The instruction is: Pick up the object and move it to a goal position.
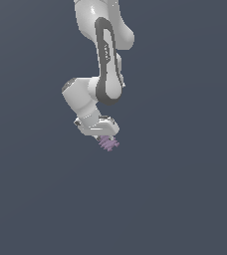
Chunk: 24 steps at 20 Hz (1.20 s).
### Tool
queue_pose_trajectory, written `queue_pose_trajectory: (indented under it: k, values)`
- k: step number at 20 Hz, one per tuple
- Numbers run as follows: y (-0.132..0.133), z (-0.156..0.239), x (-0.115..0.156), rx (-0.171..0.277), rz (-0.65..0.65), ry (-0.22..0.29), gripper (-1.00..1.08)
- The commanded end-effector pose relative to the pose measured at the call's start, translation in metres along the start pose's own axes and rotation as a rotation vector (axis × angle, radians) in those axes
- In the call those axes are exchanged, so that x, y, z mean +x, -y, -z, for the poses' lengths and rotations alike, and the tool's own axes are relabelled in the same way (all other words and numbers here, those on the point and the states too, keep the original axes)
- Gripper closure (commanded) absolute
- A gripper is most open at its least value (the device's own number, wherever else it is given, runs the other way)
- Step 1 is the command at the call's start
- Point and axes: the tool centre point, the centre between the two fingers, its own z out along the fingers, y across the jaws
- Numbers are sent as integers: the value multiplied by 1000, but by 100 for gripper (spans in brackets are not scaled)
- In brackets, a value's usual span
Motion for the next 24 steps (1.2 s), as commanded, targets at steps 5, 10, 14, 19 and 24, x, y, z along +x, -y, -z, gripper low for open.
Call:
queue_pose_trajectory:
  k: [5,10,14,19,24]
  values:
    - [-27,1,-9,39,-101,-58,-60]
    - [-49,2,-18,55,-178,-99,-60]
    - [-63,3,-25,60,-227,-124,-60]
    - [-75,3,-32,60,-271,-144,-60]
    - [-81,4,-36,60,-294,-154,-60]
